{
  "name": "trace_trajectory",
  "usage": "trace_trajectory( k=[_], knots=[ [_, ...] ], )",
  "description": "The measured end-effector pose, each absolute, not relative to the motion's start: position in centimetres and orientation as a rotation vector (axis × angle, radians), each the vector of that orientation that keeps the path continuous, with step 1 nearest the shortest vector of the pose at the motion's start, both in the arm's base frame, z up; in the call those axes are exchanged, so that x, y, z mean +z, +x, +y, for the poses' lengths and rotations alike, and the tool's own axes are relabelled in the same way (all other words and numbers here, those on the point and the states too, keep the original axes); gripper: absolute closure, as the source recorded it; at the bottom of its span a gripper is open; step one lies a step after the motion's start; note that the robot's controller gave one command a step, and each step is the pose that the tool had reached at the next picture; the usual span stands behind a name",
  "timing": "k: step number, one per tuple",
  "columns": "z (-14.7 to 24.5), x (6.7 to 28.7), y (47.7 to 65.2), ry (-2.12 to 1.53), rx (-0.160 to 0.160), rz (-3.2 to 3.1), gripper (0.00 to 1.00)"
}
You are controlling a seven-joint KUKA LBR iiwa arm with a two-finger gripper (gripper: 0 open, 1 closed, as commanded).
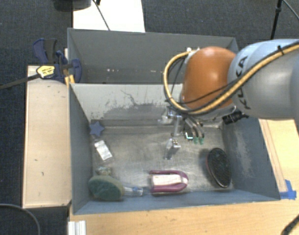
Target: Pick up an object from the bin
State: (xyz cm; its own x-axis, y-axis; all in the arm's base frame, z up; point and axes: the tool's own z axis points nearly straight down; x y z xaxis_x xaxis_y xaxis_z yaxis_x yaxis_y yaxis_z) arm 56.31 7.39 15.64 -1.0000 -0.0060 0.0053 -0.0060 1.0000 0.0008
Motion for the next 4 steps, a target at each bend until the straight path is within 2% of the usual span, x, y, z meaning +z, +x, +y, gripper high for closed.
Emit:
trace_trajectory(
  k=[1,2,3,4],
  knots=[
    [0.1,13.3,49.5,0.184,0.003,-3.131,0.00],
    [1.0,7.5,48.1,0.115,-0.002,-3.151,0.00],
    [7.5,7.3,48.7,0.341,-0.001,-3.136,0.00],
    [7.4,7.5,48.9,0.331,-0.002,-3.143,1.00]
  ],
)
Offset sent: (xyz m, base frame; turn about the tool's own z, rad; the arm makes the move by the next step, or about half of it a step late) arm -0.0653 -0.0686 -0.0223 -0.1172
